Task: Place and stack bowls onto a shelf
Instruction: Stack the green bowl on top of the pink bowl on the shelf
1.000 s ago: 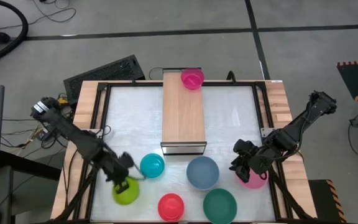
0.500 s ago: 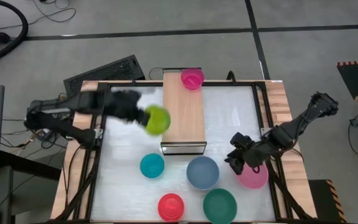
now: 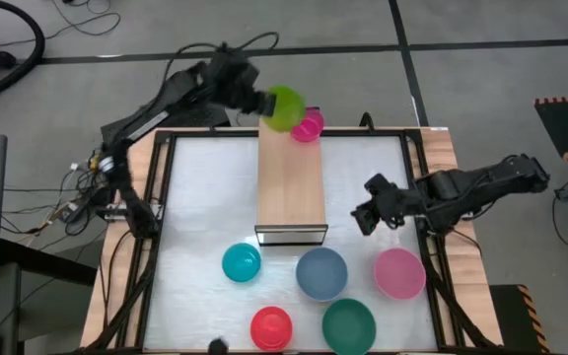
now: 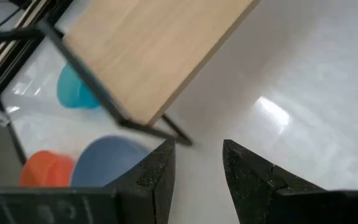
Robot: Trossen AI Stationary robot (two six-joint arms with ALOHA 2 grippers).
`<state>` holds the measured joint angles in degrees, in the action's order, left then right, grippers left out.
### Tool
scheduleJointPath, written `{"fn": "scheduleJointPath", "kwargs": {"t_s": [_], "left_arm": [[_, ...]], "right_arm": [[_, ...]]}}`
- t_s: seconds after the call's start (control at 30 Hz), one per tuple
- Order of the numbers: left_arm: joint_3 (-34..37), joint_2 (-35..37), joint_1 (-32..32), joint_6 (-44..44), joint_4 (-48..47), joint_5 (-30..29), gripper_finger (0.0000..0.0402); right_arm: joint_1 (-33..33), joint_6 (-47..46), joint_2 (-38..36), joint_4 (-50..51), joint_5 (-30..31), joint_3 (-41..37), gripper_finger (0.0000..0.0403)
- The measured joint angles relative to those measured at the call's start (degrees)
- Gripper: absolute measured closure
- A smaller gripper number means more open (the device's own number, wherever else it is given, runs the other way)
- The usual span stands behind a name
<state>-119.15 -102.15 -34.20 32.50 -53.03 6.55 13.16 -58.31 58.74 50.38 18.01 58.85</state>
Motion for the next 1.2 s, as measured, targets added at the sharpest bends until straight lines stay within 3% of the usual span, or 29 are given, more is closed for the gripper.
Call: {"fn": "scheduleJointPath", "kwargs": {"t_s": [0.2, 0.43, 0.57, 0.8, 0.9, 1.2], "left_arm": [[-9.81, -11.26, -2.39, 0.29, -0.18, 2.27, 0.0401], [-12.28, -19.16, -2.34, 0.04, -0.37, 6.5, 0.0401], [-12.32, -19.91, -2.39, -1.87, -2.0, 7.24, 0.0401], [-12.39, -19.87, -3.87, -6.88, -8.95, 1.93, 0.0401], [-12.39, -19.87, -3.95, -7.85, -7.5, -0.38, 0.0401], [-12.28, -19.95, -3.74, -6.48, -2.53, 1.06, 0.0401]], "right_arm": [[-5.68, 6.11, -1.17, 0.58, 0.01, 0.0, 0.0242], [-11.03, 7.89, -0.52, 0.58, -0.01, 0.0, 0.0242], [-12.75, 7.9, -0.59, 0.36, 0.01, 0.0, 0.0242], [-13.79, 7.75, -0.09, -0.15, 0.23, 0.0, 0.0242], [-14.48, 7.79, 0.5, -0.23, 0.25, 0.0, 0.0242], [-15.25, 7.85, 1.3, -0.56, 0.36, -0.02, 0.0242]]}}
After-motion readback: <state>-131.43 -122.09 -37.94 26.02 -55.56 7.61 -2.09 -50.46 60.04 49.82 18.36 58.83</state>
